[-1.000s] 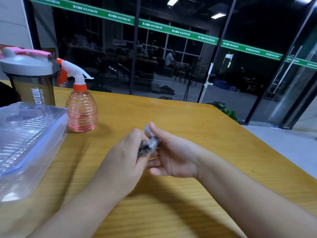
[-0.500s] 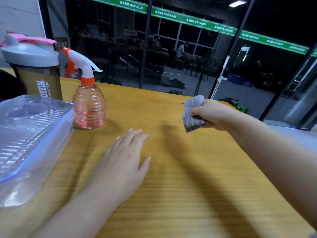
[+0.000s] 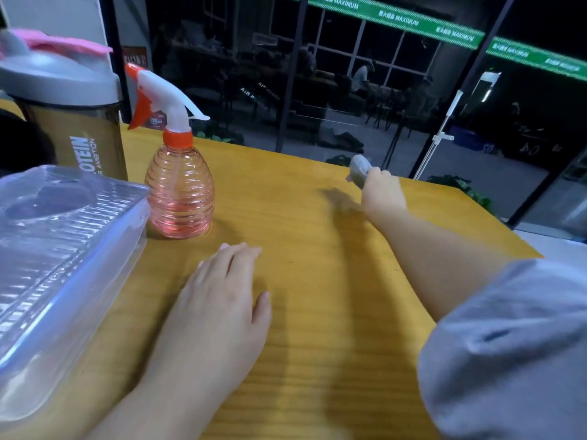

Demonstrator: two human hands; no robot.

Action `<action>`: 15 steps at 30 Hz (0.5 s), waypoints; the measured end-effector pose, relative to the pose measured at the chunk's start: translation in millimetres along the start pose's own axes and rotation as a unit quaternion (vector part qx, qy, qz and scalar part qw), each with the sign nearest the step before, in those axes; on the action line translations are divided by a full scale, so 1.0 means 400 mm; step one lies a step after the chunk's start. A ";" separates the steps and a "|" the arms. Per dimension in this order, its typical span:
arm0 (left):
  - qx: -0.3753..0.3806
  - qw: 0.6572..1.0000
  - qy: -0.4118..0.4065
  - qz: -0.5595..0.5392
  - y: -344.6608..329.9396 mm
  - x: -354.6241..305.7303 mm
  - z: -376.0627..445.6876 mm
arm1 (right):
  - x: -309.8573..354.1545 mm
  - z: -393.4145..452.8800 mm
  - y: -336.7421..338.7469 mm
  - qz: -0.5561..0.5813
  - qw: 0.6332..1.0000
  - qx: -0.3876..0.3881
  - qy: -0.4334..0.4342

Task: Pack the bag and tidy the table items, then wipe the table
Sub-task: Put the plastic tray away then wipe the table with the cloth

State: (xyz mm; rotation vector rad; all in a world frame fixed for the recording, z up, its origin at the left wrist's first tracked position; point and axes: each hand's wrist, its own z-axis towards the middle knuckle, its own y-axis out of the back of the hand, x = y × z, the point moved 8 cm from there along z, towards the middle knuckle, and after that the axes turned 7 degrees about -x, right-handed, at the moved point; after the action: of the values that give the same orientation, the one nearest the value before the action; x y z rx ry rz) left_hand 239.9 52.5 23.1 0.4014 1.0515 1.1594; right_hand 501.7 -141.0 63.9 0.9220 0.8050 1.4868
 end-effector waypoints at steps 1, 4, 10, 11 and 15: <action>-0.001 1.000 0.003 -0.002 0.001 0.003 0.002 | 0.016 0.001 -0.025 -0.003 1.000 0.005 0.010; -0.018 1.000 0.010 -0.008 0.008 0.011 0.007 | 0.045 -0.004 -0.105 -0.017 0.997 0.074 0.004; -0.024 1.000 0.001 -0.009 0.007 0.005 0.002 | 0.061 -0.015 -0.136 0.044 0.991 0.130 0.009; -0.024 1.000 0.002 -0.010 0.007 0.006 0.003 | 0.060 -0.022 -0.129 0.054 0.989 0.135 0.022; -0.020 1.000 0.006 -0.013 0.008 0.001 0.002 | 0.063 -0.095 -0.086 0.093 0.973 0.185 0.100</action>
State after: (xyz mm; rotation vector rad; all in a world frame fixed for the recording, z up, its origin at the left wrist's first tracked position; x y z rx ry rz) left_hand 239.0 54.4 25.7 0.3483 1.0399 1.1587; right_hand 482.6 -111.8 19.0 1.1592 1.1988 1.6411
